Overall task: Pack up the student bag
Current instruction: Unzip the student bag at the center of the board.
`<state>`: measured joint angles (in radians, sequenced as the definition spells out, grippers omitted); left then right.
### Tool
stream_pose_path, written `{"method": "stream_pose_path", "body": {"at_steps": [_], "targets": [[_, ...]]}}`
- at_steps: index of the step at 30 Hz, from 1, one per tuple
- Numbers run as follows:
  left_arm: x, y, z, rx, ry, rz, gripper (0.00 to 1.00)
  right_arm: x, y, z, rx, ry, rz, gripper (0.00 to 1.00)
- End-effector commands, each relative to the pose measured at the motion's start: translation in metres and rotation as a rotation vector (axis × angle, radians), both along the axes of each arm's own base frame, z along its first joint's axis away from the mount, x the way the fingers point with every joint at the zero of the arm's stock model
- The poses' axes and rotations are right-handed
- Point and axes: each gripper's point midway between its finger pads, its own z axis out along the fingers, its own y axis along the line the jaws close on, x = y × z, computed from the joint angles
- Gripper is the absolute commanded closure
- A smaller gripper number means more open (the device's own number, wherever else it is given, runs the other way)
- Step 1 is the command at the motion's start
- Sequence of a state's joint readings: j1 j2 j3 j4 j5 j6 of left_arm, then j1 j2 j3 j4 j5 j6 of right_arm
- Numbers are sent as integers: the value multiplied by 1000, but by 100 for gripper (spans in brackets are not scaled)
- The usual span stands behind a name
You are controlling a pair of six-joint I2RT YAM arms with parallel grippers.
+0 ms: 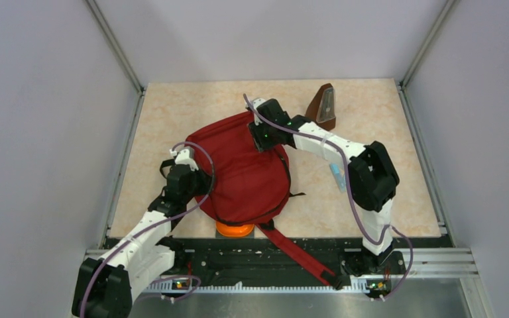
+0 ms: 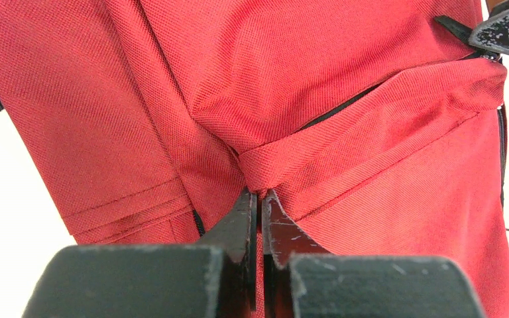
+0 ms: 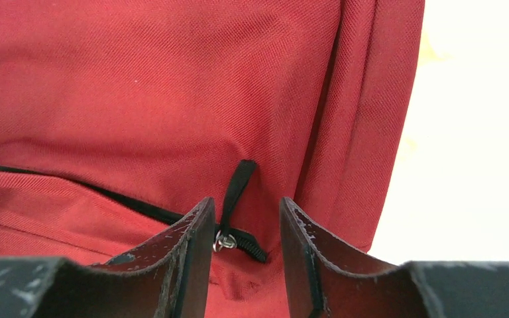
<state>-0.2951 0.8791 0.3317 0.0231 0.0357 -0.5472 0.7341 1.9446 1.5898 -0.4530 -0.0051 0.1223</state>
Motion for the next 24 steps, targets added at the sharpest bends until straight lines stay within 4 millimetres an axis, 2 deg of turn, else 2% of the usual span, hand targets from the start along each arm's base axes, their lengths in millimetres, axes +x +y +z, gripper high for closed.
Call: {"method": "stream_pose_path", "body": {"at_steps": [1,6,8,10,11,16,19,24], "targets": [[-5,-8,1,-21,-12,-44,100,7,4,4,-42,-33,-7,61],[-3,-8,1,-18,-15,-43,100,-1,5,-3,-54,-15,6,68],[-3,-9,0,-19,-14,-47,100,-4,7,-5,-55,-5,10,80],[-2,-10,1,-23,-16,-50,100,-8,12,-4,-31,12,22,97],[-2,-10,1,-25,-16,-55,100,-9,14,-3,-19,17,20,100],[-2,-17,4,-35,-39,-102,100,-13,36,13,93,22,36,100],[-3,-21,6,-33,-58,-135,100,-15,56,18,124,5,52,100],[-4,-24,8,-33,-79,-164,100,-16,94,17,152,0,85,100]]}}
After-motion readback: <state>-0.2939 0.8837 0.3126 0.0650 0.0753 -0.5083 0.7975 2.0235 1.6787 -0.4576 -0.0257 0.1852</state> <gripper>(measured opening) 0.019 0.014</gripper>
